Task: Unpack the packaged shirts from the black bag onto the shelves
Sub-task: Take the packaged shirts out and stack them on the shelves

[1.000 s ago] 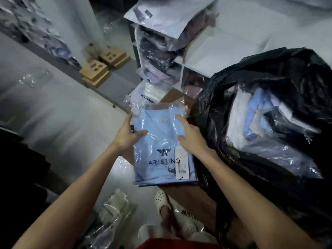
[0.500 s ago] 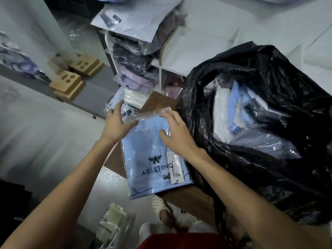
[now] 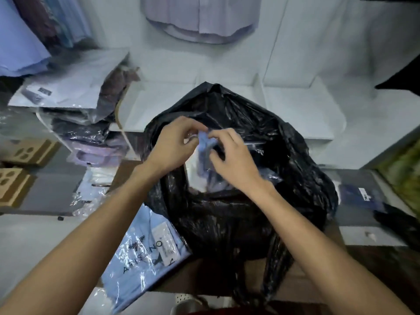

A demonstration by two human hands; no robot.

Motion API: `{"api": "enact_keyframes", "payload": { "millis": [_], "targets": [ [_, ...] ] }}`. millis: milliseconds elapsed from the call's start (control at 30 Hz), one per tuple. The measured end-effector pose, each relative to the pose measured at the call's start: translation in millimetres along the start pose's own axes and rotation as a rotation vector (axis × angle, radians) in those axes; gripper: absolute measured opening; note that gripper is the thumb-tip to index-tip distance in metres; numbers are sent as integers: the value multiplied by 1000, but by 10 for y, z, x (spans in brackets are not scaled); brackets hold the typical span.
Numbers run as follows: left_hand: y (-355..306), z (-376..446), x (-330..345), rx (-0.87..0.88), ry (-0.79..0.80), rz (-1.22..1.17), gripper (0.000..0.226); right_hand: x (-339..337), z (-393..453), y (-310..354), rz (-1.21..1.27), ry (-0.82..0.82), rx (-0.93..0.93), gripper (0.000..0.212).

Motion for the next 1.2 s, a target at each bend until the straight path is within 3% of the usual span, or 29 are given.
{"api": "enact_keyframes", "payload": {
  "millis": [167,433,633,767,933,967,1100,1200],
  "targets": [
    [-284,310,708,29,276,288,38,-543,-333,-578,-225,110,164,49],
    [-933,1034,636,116,159,386,64,-1167,-57,-938,-541,197,142,80],
    [-950,1176,766,160,295,585,54,-1258,136,-1010,-538,221,222,84],
    [-739,1005,1052,84,479,944,50,-1165,92,-1010,-536,235,227,82],
    [-559,927,1182,149,470,1189,75,-1090,40,-974,-530,253,223,81],
    [-564,901,1165,166,465,1216,74,-1070,33,-971,-528,254,223,80],
    [-690,810,1108,265,333,1207,33,-969,5,-918,-538,261,223,80],
    [-796,749,1034,252,274,1127,30,-906,-44,-866,-508,289,223,80]
  ]
}}
Point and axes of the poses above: each hand's wrist, its own z-axis towards the middle knuckle, its own x-axis out of the palm, y = z × x, the point moved 2 cm from there along z, towards the middle knuckle, and after that the axes turned 13 degrees about -x, right-handed, at the moved point
